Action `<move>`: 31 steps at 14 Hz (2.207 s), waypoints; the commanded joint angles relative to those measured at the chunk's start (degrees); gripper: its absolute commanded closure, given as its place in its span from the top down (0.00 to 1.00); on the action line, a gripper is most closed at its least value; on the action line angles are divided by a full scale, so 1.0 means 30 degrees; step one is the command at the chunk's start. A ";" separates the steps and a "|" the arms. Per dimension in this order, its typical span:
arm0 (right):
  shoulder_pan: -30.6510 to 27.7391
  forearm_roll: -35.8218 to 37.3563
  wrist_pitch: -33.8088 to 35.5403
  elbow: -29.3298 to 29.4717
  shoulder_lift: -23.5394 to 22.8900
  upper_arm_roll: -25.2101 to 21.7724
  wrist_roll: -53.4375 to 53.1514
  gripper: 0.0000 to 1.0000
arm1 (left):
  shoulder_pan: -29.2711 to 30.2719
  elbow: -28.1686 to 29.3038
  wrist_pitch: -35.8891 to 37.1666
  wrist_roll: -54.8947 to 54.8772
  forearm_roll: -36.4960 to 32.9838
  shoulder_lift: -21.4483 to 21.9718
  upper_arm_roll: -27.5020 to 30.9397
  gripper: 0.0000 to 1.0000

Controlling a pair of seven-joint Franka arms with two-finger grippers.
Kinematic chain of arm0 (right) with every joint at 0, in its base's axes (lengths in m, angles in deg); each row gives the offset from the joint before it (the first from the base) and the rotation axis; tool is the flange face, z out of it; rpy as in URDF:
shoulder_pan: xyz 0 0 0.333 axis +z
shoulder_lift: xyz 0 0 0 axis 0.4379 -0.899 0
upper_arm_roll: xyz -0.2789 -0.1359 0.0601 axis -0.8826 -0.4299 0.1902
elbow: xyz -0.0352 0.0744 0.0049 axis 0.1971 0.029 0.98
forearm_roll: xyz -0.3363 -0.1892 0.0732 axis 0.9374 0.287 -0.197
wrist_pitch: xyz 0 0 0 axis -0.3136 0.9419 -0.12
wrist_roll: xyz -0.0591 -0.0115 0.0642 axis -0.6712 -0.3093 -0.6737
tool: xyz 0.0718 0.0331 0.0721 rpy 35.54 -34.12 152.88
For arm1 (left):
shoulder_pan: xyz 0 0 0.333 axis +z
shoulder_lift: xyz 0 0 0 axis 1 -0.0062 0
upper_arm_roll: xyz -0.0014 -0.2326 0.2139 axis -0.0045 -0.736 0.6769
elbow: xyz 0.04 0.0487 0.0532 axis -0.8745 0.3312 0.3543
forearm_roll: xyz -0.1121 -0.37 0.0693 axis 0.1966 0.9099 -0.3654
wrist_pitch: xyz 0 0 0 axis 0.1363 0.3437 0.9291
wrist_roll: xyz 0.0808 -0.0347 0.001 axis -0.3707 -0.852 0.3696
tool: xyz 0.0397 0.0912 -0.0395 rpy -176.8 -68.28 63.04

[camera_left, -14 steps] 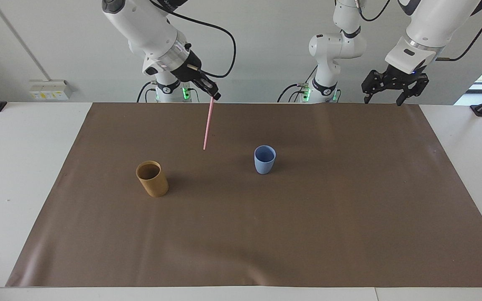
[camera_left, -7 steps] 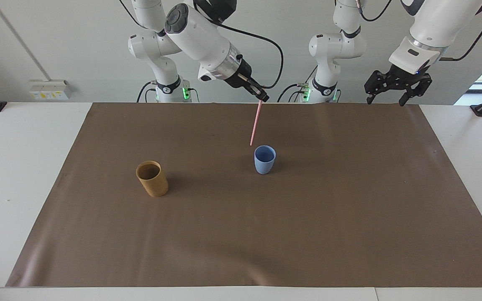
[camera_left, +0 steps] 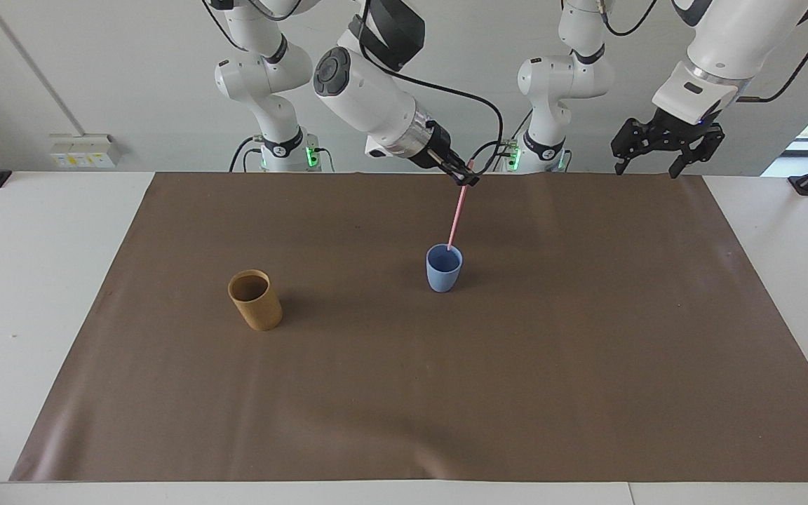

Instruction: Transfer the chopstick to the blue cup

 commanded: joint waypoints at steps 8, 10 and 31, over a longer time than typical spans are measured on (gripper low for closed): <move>-0.0313 -0.0610 -0.0416 -0.1332 -0.0622 -0.0019 0.1089 0.00 | 0.0409 0.0587 -0.0399 -0.0016 -0.0034 0.0439 -0.0189 1.00; -0.0255 -0.0581 -0.1029 -0.1332 -0.1033 -0.0019 0.1238 0.00 | 0.0409 0.0587 -0.0399 -0.0016 -0.0034 0.0439 -0.0189 1.00; -0.4146 1.1893 0.0372 0.0660 -0.0099 -0.0224 0.8721 1.00 | 0.0380 0.0617 -0.1014 -0.0046 -0.0034 0.0439 -0.0218 1.00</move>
